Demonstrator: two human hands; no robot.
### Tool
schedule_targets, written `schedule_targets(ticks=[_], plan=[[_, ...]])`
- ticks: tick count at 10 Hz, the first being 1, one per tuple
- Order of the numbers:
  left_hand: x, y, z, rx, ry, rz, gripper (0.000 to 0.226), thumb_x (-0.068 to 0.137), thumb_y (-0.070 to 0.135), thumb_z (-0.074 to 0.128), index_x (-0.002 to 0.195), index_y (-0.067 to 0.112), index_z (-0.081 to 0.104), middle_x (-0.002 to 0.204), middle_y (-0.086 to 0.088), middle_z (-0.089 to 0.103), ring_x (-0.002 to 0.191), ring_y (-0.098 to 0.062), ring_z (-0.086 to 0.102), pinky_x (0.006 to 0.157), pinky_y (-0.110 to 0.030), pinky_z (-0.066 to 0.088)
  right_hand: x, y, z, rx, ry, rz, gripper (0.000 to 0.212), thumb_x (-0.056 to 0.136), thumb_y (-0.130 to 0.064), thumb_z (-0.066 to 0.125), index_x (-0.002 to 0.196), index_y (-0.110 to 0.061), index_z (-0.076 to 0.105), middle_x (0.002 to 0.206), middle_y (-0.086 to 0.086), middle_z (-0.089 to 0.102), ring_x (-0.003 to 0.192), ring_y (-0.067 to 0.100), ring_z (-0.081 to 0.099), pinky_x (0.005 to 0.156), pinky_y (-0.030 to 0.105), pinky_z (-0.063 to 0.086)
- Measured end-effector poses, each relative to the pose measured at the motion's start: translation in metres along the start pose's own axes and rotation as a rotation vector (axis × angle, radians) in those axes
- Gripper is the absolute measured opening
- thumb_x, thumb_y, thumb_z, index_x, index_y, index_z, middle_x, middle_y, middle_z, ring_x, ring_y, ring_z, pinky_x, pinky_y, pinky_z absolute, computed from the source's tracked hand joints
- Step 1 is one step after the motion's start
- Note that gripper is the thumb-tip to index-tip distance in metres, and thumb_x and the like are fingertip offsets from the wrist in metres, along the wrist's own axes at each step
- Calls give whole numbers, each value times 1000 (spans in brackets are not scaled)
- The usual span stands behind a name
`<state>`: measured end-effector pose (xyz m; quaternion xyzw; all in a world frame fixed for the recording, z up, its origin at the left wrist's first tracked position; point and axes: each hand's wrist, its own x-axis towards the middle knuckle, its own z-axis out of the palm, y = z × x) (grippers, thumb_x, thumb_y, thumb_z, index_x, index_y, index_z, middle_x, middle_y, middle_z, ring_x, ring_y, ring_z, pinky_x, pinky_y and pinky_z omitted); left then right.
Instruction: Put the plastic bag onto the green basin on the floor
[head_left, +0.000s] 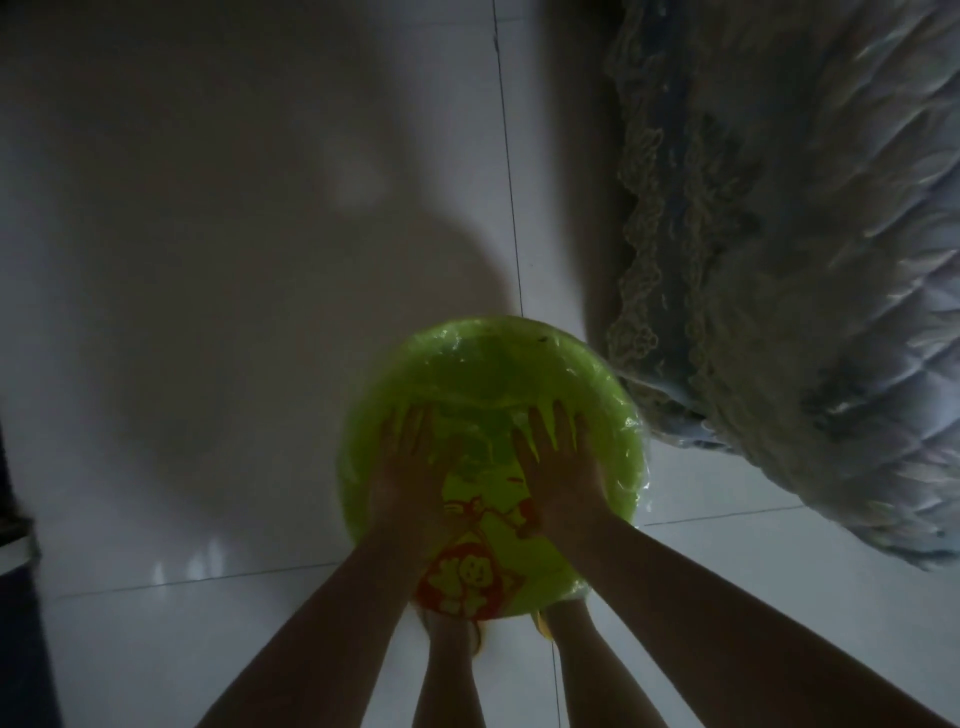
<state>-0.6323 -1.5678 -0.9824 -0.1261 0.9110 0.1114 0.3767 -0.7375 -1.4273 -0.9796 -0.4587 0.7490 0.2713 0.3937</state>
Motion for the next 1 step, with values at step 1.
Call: schedule_targets(ticks=[1], plan=[[-32,7,-31,65,82,54,84,73,70,50,143,28,31,155,-15,23,144,-35,21,116,-55,7,-28,-8,-26,92,29,-57,102,82,-63,48,146,-13,-13,157,17,-14,143,41,-12,116,55,-5]])
